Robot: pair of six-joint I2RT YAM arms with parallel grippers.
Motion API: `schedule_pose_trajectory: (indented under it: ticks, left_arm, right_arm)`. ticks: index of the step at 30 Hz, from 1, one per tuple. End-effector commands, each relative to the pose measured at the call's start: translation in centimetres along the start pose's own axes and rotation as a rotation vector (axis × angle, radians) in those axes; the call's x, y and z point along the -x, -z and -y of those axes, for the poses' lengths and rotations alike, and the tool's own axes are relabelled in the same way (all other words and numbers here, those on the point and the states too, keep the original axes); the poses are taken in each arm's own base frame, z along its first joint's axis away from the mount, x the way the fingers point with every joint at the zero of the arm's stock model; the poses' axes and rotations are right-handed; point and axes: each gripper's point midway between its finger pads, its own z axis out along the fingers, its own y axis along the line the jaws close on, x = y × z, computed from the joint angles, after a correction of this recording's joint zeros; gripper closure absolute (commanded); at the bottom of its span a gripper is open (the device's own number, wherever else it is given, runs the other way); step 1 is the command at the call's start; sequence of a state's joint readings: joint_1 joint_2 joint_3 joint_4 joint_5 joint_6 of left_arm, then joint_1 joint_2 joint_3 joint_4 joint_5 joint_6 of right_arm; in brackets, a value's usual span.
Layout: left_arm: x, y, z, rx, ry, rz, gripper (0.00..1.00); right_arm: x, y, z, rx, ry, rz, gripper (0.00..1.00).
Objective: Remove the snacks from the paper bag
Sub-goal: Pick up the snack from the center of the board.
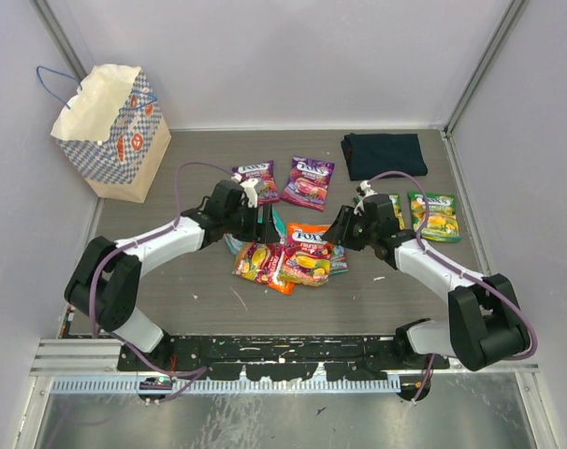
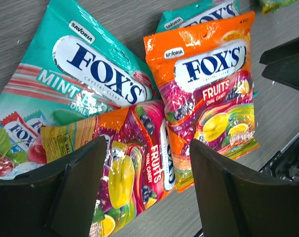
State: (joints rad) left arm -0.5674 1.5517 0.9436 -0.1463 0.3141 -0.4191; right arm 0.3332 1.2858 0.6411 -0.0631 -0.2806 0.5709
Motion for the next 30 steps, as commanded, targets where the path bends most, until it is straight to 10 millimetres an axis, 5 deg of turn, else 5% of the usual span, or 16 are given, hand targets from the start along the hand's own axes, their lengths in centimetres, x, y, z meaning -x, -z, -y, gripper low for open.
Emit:
schedule_pose_trajectory:
  ticks: [1,12,30]
  left_arm:
    - [2.3,-1.3,1.3,-0.06,0.054,0.077,0.31]
    - [0.9,-5.1,2.2,-0.13,0.084,0.0,0.41]
    - [0.1,-6.9,4.0,-0.183,0.108,-0.02,0.51]
  right_arm:
    - [1.6,-0.4,0.2,0.006,0.028,0.043,0.52]
    - [0.7,-1.3,1.0,0.037,-0.004,0.019,0.53]
    - [-1.0,-2.2,1.3,0.082,-0.023,-0.022,0.58]
